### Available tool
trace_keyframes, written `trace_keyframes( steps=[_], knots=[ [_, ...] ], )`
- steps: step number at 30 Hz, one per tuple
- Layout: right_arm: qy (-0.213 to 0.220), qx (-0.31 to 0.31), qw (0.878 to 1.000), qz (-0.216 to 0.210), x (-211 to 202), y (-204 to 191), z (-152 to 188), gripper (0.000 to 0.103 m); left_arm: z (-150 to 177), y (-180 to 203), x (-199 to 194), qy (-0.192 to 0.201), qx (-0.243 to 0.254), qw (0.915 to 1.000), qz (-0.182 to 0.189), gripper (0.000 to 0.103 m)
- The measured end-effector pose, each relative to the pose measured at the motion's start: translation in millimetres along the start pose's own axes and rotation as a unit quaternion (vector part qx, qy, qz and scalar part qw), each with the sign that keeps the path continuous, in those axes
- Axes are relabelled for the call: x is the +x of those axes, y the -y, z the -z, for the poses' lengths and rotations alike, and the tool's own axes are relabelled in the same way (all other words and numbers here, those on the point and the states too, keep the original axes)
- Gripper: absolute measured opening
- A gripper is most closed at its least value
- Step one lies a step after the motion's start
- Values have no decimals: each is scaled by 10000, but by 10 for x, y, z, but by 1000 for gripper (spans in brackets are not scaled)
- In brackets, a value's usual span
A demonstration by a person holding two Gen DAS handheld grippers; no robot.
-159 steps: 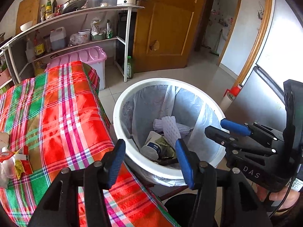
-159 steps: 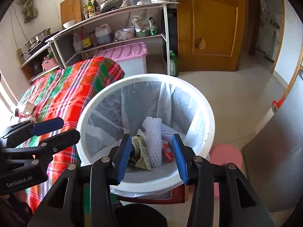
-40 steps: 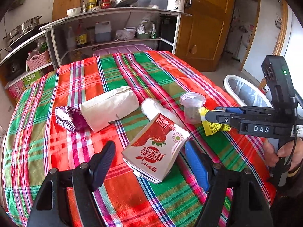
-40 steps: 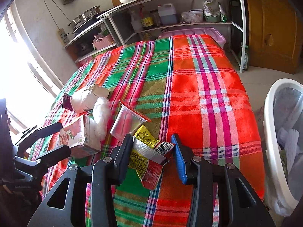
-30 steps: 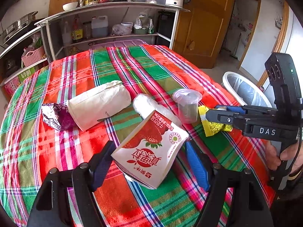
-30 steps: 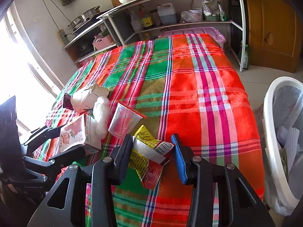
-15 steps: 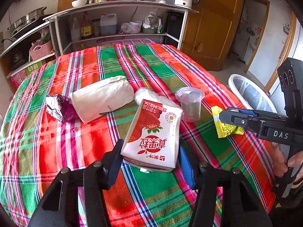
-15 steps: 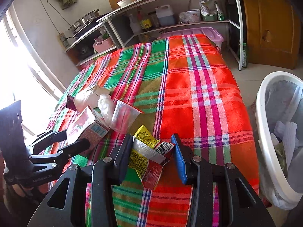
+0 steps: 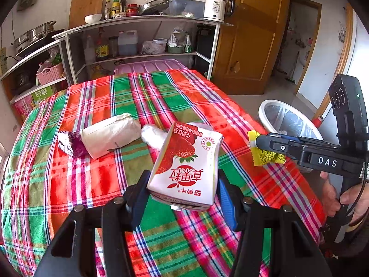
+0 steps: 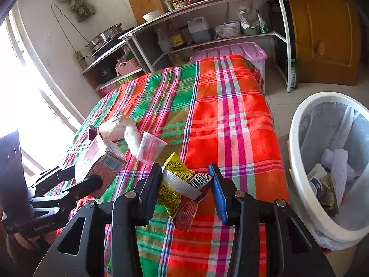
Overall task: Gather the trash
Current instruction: 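Carry the milk carton and chip bag over the bin and open both tools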
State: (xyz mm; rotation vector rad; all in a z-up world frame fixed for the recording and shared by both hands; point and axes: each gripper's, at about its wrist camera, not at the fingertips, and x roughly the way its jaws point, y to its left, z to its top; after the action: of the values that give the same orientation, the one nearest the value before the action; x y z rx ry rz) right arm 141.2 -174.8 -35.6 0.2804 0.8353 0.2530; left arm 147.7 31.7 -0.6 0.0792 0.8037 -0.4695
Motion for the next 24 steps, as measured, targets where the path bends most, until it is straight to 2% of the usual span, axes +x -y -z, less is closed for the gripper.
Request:
trace_keyframes(
  steps=[13, 24],
  knots=[
    [416, 355, 9980, 310, -530, 490, 12, 43, -227, 602, 36, 158, 287, 9989, 340, 57],
    [657, 716, 9929, 688, -926, 1049, 13, 43, -449, 1214, 262, 143, 465, 9948, 893, 57]
  ],
)
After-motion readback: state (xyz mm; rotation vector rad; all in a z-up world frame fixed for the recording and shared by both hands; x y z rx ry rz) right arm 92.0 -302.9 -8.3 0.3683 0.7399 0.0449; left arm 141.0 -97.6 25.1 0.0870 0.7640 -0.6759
